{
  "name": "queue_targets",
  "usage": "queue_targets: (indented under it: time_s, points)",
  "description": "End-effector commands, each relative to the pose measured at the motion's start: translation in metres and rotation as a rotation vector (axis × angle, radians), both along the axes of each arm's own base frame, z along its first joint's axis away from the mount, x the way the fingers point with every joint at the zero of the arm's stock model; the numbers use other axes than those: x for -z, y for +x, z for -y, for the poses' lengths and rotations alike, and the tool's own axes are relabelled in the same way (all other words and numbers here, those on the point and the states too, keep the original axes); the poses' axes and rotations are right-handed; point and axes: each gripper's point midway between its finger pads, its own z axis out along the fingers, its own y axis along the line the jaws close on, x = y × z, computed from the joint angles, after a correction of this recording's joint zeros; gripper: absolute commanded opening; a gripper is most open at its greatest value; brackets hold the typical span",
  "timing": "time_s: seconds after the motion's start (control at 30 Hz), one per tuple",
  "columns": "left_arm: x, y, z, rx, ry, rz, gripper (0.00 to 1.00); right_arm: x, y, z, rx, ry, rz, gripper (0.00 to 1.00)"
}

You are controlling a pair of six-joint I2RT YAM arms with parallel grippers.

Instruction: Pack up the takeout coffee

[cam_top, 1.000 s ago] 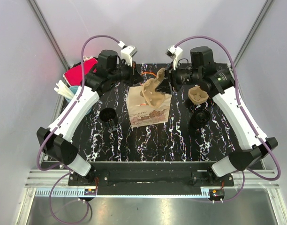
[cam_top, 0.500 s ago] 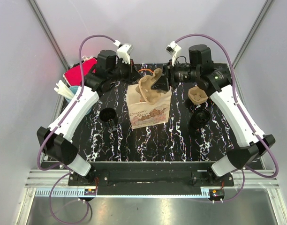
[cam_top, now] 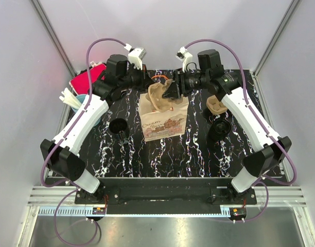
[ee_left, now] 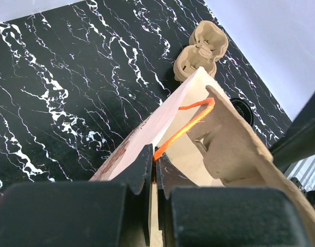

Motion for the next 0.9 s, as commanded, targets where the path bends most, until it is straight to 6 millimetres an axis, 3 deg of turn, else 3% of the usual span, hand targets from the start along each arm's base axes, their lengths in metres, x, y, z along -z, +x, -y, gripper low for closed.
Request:
queue_targets:
  time_s: [0.0, 0.57, 0.87]
  points:
    - [-0.037, 0.004, 0.0, -0.011, -0.055, 0.101, 0.02, -0.012, 0.011, 0.0, 0.05, 0.019, 0.034, 0.41]
    - [-0.041, 0.0, -0.001, -0.006, -0.07, 0.106, 0.0, 0.01, 0.034, 0.011, 0.134, 0.005, -0.044, 0.41]
    - [-0.037, 0.001, -0.001, -0.008, -0.062, 0.101, 0.0, -0.017, 0.021, 0.014, 0.06, 0.128, -0.086, 0.42]
